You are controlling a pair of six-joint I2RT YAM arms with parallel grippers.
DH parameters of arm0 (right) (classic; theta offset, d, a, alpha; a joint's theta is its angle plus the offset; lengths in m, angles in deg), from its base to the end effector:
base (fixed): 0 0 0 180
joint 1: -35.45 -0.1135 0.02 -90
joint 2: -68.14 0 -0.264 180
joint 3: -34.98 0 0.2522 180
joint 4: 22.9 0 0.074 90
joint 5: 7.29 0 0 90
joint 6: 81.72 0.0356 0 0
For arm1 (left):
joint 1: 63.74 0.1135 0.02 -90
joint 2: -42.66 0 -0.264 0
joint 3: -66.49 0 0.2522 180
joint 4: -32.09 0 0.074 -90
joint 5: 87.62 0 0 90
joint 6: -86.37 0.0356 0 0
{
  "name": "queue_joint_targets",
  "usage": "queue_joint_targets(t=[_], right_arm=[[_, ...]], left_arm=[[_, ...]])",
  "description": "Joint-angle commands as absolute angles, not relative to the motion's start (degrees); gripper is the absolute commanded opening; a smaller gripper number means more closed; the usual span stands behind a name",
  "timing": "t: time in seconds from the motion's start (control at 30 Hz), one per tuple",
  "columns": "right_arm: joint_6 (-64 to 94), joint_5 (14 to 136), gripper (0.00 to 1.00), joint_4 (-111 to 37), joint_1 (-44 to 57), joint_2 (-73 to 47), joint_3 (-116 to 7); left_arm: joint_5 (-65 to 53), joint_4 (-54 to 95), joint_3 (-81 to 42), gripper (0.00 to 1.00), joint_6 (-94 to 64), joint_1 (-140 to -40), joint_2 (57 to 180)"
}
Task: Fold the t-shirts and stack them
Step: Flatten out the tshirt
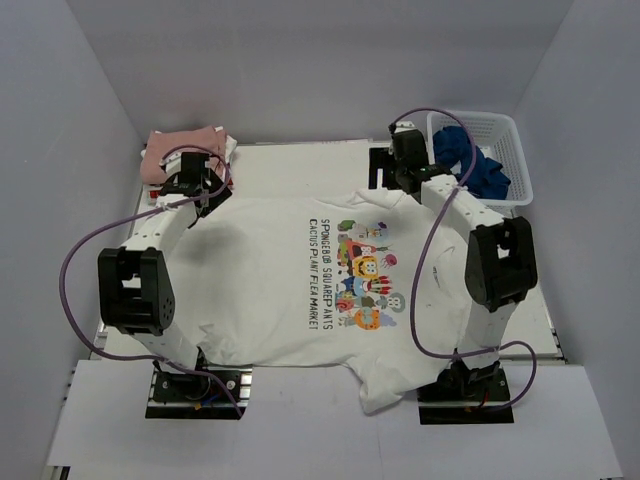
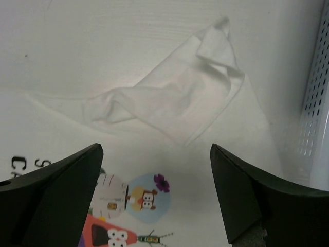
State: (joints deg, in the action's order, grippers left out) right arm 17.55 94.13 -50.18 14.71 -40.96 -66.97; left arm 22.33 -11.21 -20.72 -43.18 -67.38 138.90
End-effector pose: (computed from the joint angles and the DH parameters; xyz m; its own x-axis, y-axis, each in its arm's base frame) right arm 0.4200 0.1515 0.2700 -0.5532 -0.0406 -0.8321 -0.1067 0.9940 0.0224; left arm 0.3635 -0.0110 0.2513 -0.5146 -0.5670 -0.6432 -0.6174 0.7655 -0.1809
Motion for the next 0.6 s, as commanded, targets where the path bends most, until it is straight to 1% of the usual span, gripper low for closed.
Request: queue_joint_targets(t=[0.0, 0.07, 0.2, 0.27, 0.3, 0.4, 0.53, 0.57], right_arm=[[20.8, 89.5, 0.9, -48.4, 14.8, -36.5, -62.4], [22.5, 87.4, 0.9, -49.6, 14.8, -37.8, -61.6], [24.6, 84.3, 0.9, -48.5, 14.8, -41.5, -60.8], [24.9, 84.0, 0.9, -48.6, 14.8, -44.4, -61.6], [25.0, 84.1, 0.9, -48.4, 14.7, -45.2, -64.3], [26.7, 84.0, 0.9, -48.7, 14.8, -49.8, -66.8], [28.0, 84.2, 0.9, -45.9, 14.7, -53.1, -68.5], [28.4, 84.1, 0.9, -45.2, 14.5, -54.9, -69.7]], left_arm=[[16.4, -8.9, -16.4, 1.0, -40.5, -67.9, 135.2], [14.3, -8.9, -14.5, 1.0, -40.0, -67.9, 134.6], [10.6, -5.1, -6.5, 1.0, -39.5, -67.9, 132.7], [8.9, -3.6, -4.1, 1.0, -39.5, -67.9, 132.2], [7.8, -3.6, -2.7, 1.0, -40.4, -67.9, 133.5], [6.3, -3.0, -2.1, 1.0, -40.9, -68.4, 136.2], [6.3, -2.5, -2.6, 1.0, -41.4, -68.4, 140.9], [7.9, -3.4, -2.6, 1.0, -41.4, -68.4, 141.4]])
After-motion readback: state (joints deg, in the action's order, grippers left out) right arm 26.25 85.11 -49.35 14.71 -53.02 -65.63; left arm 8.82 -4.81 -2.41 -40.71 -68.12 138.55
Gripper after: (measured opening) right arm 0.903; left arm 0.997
